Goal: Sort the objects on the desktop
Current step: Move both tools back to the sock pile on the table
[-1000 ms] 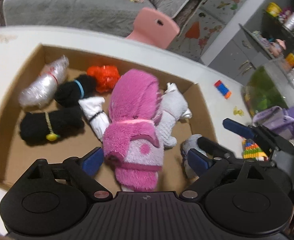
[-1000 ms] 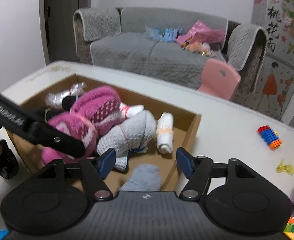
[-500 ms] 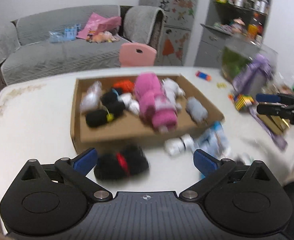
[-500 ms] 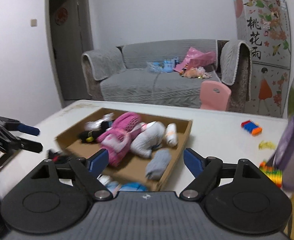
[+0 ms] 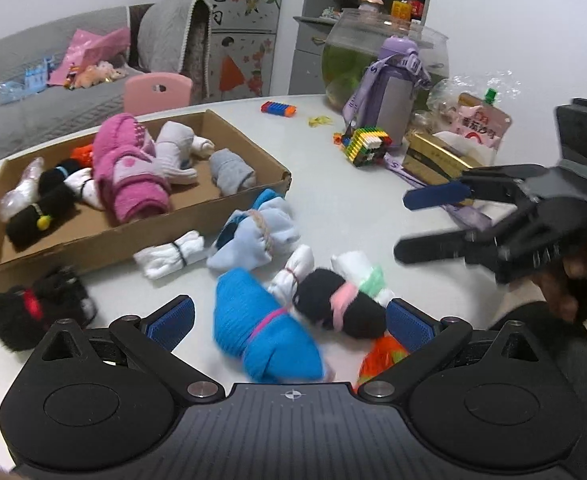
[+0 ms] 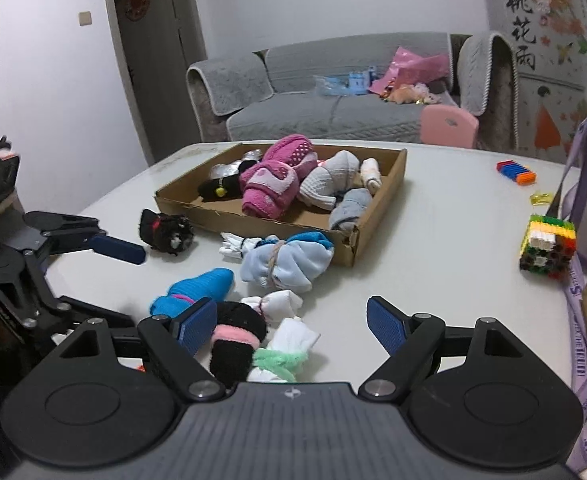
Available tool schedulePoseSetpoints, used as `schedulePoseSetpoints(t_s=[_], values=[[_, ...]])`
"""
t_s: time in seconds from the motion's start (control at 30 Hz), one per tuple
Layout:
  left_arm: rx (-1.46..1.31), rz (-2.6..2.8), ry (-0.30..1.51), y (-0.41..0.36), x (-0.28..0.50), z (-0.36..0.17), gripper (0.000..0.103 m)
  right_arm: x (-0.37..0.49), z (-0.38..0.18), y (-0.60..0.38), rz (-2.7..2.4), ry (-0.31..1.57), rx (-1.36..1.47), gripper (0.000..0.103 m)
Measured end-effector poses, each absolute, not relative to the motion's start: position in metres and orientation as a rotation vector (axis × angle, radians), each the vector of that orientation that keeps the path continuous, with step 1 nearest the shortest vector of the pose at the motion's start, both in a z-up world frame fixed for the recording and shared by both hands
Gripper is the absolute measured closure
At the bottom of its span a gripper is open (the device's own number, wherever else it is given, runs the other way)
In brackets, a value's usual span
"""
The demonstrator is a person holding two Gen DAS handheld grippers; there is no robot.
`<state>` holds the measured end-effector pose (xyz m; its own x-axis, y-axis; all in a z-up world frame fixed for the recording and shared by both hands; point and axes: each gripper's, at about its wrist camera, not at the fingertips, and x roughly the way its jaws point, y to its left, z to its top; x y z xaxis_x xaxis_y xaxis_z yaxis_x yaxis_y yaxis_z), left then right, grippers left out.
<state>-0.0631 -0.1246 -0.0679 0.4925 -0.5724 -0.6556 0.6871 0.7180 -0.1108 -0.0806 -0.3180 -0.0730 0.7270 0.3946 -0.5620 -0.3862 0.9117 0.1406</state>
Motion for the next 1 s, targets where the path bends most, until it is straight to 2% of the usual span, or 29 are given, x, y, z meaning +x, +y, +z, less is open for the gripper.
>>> schedulePoseSetpoints(t_s=[0.17,0.33,0.53,0.87,1.0], values=[[0.248,-0.69,0.756,-0.135,-0.054,-0.088,0.001,-0.082,-0.085,-0.303,0.405,0.631,-0.098,0.024],[0.212,-0.617,0.804,-0.112,-0.04,-0.1,0.001,-0.084,-0.096,-0.296,0.414,0.649,-0.125,0.024],[0.186,-0.571,0.81,-0.09,-0.035,-0.099,0.001,-0.082,-0.105,-0.283,0.408,0.683,-0.146,0.029],[0.188,-0.663,0.778,-0.105,-0.043,-0.091,0.001,-0.085,-0.099,-0.307,0.38,0.649,0.045,0.031],[0.209,-0.665,0.789,-0.12,-0.038,-0.098,0.002,-0.081,-0.1,-0.31,0.264,0.655,0.017,0.031]])
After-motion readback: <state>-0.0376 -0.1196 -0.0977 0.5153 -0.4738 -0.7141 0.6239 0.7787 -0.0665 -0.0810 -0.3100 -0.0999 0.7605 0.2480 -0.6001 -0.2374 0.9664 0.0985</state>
